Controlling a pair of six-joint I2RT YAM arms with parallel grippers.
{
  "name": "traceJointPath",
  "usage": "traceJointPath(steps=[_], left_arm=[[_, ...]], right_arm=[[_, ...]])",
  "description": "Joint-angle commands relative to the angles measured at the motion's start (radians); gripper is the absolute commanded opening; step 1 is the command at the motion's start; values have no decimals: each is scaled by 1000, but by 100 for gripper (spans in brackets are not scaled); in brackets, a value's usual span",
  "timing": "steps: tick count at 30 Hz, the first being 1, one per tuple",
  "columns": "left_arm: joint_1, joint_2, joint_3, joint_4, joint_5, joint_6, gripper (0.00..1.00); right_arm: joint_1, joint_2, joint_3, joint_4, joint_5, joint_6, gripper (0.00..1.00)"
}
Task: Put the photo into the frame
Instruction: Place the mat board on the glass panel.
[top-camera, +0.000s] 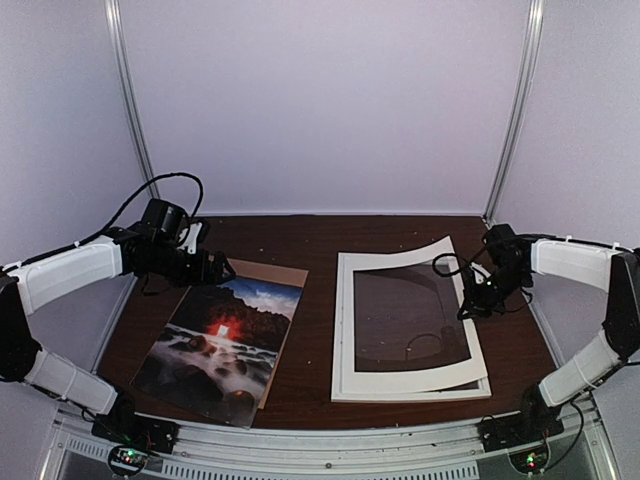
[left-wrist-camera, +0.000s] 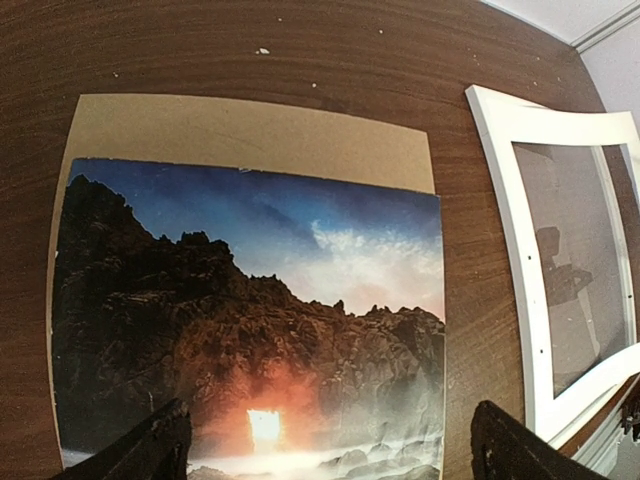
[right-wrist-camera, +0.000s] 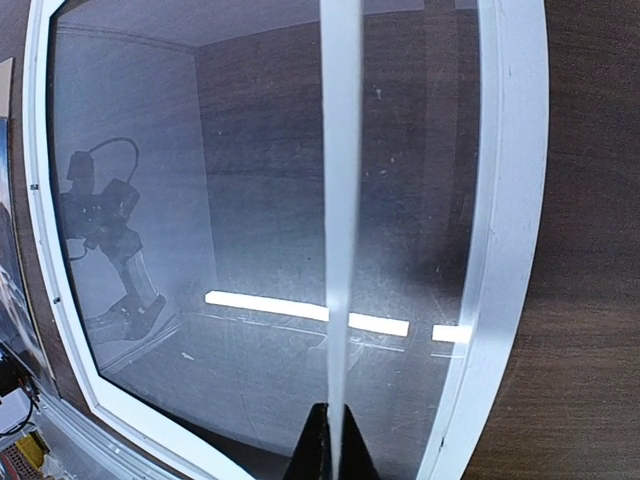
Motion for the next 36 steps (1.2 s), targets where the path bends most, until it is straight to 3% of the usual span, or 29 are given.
traceJointPath(steps=[1,10,19,36], left_arm=[[-5,0,14,7,-8,0,98],[-5,0,14,7,-6,0,98],[-5,-1,13,1,-9,0,98],[-5,6,39,-42,-53,17,98]], right_arm=[[-8,16,-5,27,9,2,3],[-9,34,-9,34,23,-5,14],[-7,34,-3,27,53,-4,36],[-8,35,11,9,137,-6,44]])
